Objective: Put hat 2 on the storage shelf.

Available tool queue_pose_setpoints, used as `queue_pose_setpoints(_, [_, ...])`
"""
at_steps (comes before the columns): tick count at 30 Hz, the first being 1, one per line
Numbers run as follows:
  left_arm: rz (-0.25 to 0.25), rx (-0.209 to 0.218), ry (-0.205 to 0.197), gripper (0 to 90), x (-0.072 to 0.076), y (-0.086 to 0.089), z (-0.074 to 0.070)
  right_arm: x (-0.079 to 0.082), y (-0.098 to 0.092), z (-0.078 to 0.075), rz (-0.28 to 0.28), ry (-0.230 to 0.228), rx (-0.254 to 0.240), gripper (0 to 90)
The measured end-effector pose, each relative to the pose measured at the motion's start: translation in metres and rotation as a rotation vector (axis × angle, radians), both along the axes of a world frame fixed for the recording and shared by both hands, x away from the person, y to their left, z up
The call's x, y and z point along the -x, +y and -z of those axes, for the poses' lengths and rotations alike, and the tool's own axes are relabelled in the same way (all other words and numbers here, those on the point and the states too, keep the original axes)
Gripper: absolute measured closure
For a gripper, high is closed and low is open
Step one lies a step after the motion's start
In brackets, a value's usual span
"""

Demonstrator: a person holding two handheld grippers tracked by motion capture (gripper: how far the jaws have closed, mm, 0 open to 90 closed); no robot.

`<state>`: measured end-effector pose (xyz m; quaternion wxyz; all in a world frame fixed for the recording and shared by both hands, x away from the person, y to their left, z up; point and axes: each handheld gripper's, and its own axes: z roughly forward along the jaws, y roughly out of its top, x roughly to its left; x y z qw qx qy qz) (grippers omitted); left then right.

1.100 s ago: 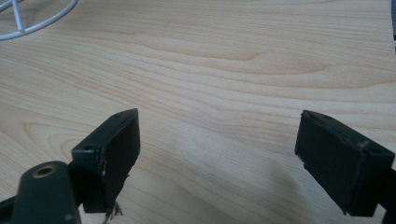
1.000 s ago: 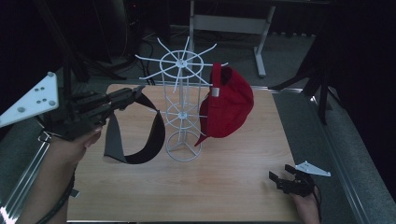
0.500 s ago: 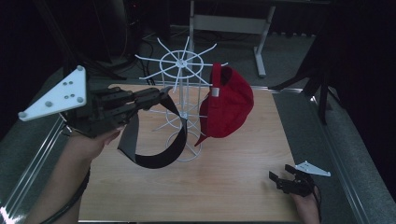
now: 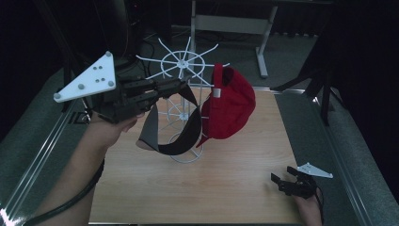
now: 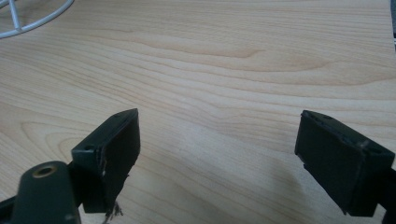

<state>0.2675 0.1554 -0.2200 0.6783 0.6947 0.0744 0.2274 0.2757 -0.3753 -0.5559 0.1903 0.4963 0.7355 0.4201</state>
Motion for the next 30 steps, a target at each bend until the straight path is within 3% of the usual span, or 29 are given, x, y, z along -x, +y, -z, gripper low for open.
queue_pose_setpoints(4, [-0.032,0.019,0.027,86.4,-0.013,0.001,0.003,0.000,0.000,0.001,-0.001,0.002,0.002,14.0])
queue_pose_setpoints(10, [-0.069,0.017,0.040,86.4,-0.018,0.003,0.010,0.000,0.000,0.001,-0.002,0.001,0.000,14.0])
queue_pose_setpoints(13, [-0.087,0.032,0.072,86.3,-0.021,0.008,0.017,0.000,0.000,0.001,-0.003,0.000,-0.001,14.0])
queue_pose_setpoints(28, [-0.132,0.128,0.133,84.9,-0.023,0.029,0.040,0.001,0.000,0.000,-0.004,-0.001,-0.003,14.0])
queue_pose_setpoints(30, [-0.139,0.121,0.138,83.9,-0.023,0.031,0.040,0.000,0.000,0.000,-0.004,0.000,-0.002,14.0])
